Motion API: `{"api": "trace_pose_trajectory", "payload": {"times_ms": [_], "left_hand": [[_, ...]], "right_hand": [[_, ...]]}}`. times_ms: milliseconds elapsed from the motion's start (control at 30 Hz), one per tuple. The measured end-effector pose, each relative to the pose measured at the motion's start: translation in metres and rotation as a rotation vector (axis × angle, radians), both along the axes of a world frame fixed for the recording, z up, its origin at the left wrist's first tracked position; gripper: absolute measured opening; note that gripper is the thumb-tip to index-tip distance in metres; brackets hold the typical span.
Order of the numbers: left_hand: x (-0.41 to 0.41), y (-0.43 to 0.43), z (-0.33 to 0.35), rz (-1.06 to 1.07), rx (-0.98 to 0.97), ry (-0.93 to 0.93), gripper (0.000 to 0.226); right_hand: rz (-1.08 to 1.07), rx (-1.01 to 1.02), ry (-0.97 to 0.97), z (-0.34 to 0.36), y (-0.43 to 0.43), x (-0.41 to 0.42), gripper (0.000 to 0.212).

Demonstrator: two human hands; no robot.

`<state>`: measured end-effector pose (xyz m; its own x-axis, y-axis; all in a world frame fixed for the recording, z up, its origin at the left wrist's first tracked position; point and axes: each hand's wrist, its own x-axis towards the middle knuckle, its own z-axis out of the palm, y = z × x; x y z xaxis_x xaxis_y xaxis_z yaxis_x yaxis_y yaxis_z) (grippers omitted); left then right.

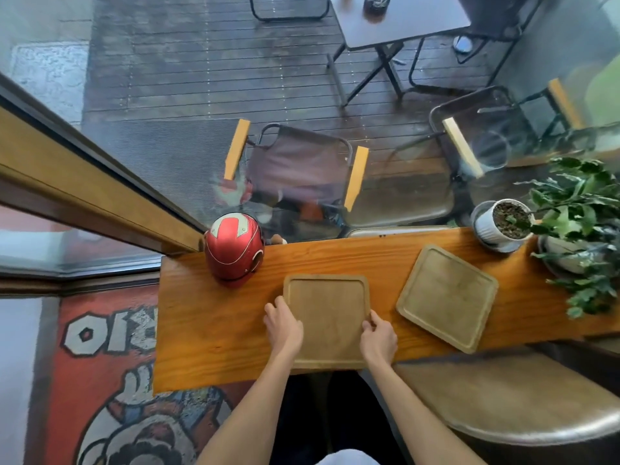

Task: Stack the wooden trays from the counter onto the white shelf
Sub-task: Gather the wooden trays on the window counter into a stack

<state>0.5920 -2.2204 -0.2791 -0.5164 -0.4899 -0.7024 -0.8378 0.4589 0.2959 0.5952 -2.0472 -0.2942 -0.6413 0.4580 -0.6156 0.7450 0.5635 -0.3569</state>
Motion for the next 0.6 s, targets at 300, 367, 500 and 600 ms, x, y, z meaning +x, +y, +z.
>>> {"api": "trace_pose_trajectory", "payload": {"times_ms": [300, 367, 500, 600], "left_hand": [[0.009, -0.013, 0.005, 0.08, 0.074, 0.035, 0.053], [0.014, -0.012, 0.005, 0.056, 0.086, 0.023, 0.056], [0.018, -0.01, 0.007, -0.013, 0.065, 0.034, 0.048], [0.017, -0.009, 0.008, -0.052, 0.04, 0.015, 0.039]], "right_hand": [[-0.077, -0.11, -0.029, 0.004, -0.001, 0.001, 0.051], [-0.066, -0.139, -0.025, 0.001, 0.004, 0.004, 0.051], [-0.007, -0.12, -0.026, 0.001, 0.009, 0.004, 0.047], [0.019, -0.087, -0.014, 0.002, 0.006, 0.007, 0.048]]}}
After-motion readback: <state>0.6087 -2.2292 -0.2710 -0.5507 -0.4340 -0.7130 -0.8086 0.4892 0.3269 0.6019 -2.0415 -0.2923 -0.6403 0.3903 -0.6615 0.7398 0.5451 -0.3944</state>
